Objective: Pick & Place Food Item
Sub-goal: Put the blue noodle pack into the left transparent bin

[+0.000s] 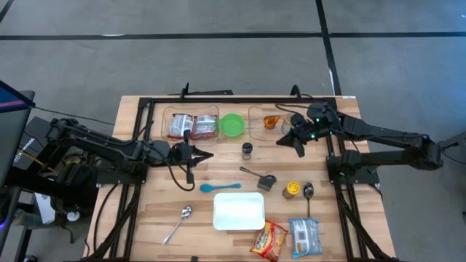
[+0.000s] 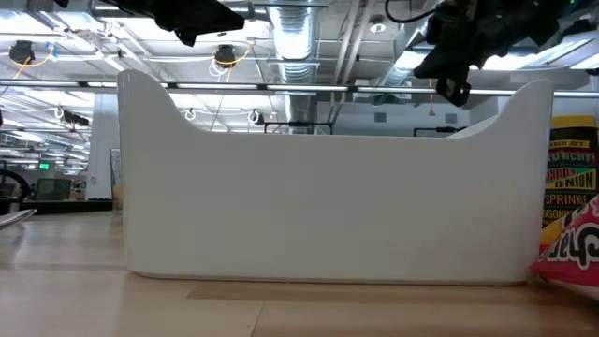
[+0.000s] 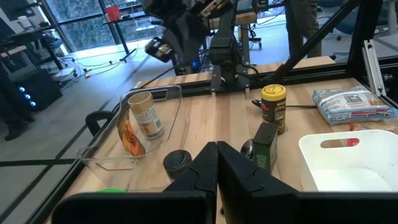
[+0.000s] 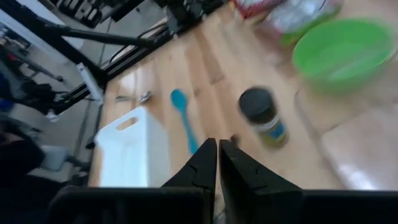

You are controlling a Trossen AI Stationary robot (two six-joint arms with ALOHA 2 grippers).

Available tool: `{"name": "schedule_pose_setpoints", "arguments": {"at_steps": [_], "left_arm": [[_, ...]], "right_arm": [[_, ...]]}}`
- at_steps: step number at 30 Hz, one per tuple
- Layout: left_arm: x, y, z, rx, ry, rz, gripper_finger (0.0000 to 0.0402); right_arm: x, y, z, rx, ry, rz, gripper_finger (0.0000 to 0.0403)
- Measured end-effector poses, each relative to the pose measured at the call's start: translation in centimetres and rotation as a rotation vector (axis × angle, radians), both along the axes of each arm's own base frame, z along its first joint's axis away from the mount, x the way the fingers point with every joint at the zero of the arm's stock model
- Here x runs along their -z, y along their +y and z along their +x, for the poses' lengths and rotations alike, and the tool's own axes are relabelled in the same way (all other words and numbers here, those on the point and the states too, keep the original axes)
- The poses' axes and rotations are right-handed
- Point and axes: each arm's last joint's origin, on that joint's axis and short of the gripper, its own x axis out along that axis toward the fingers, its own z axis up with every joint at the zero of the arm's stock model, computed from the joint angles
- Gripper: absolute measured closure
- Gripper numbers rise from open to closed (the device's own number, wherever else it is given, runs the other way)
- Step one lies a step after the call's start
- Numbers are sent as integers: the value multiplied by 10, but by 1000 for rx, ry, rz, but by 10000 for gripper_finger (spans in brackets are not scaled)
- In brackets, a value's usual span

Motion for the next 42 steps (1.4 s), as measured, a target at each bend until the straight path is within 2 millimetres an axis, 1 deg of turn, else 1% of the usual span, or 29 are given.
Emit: {"name": "schedule_pose_setpoints", "arguments": {"at_steps": [5,10,12,15,20,23,25,28,34,37,42], "left_arm": [[0,0,0,0,1,0,402],[0,0,0,0,1,0,402],[0,0,0,0,1,0,402],[0,0,0,0,1,0,402],[0,0,0,0,1,0,402],[0,0,0,0,1,0,402],[0,0,0,0,1,0,402],[0,0,0,0,1,0,402],[0,0,0,0,1,0,402],[0,0,0,0,0,0,402],[0,0,0,0,1,0,402]], "right_arm": [[7,20,0,-14,120,196,390],[15,45,-4,-59,270,298,390],[18,52,-6,-45,316,283,391],[22,58,-9,-8,368,209,398],[29,59,-15,40,444,3,401],[30,60,-17,34,461,-44,402],[29,62,-18,25,471,-37,402],[20,70,-21,18,497,-5,402],[2,94,-27,-24,516,65,402],[1,109,-31,-44,535,112,402],[5,131,-39,7,601,171,403]]}}
